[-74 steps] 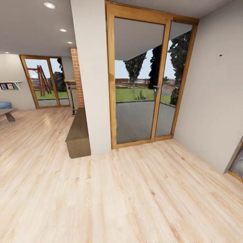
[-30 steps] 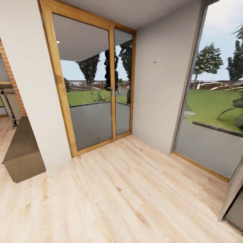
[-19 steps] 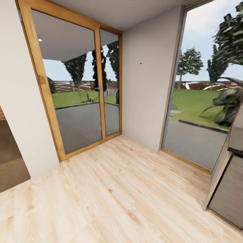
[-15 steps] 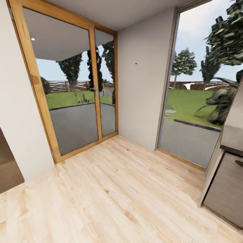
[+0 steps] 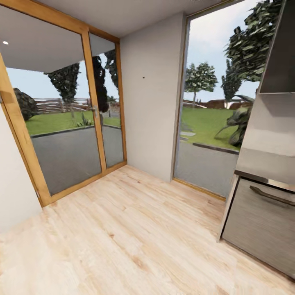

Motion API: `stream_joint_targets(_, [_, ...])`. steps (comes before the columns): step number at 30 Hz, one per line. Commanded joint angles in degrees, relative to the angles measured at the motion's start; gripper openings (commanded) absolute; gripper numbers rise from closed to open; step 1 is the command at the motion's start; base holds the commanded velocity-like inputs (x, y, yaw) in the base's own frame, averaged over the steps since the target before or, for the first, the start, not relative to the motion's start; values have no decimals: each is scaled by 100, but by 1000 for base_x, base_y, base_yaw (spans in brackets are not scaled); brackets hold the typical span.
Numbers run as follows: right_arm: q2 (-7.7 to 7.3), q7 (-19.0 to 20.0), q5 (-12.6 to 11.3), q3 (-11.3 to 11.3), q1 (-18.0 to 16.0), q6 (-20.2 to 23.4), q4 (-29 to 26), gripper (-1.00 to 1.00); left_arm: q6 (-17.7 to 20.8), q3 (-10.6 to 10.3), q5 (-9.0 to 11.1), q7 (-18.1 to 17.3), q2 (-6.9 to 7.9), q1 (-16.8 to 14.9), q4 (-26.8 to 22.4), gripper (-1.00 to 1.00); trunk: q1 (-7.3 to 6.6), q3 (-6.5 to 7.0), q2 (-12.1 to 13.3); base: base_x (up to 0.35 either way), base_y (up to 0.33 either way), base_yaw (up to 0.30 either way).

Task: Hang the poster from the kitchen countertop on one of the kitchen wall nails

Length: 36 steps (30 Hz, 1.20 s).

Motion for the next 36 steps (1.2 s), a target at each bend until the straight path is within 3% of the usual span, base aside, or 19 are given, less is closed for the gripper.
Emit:
stream_joint_targets(1, [0,-3,-2,0,-5,-19,7,100,-32,1,-29,-2,-1,3,15,100,0,-5,-3,0,-294,-288])
stream_joint_targets(21, [0,-3,5,0,-5,-25,7,100,-135,-26,-38,-2,-1,3,253,100,0,-5,-3,0,-297,-295])
stream_joint_targets(36, [-19,1,33,-9,-5,-41,373,100,-135,-26,-38,-2,-1,3,254,100,0,-5,-3,0,-297,-49])
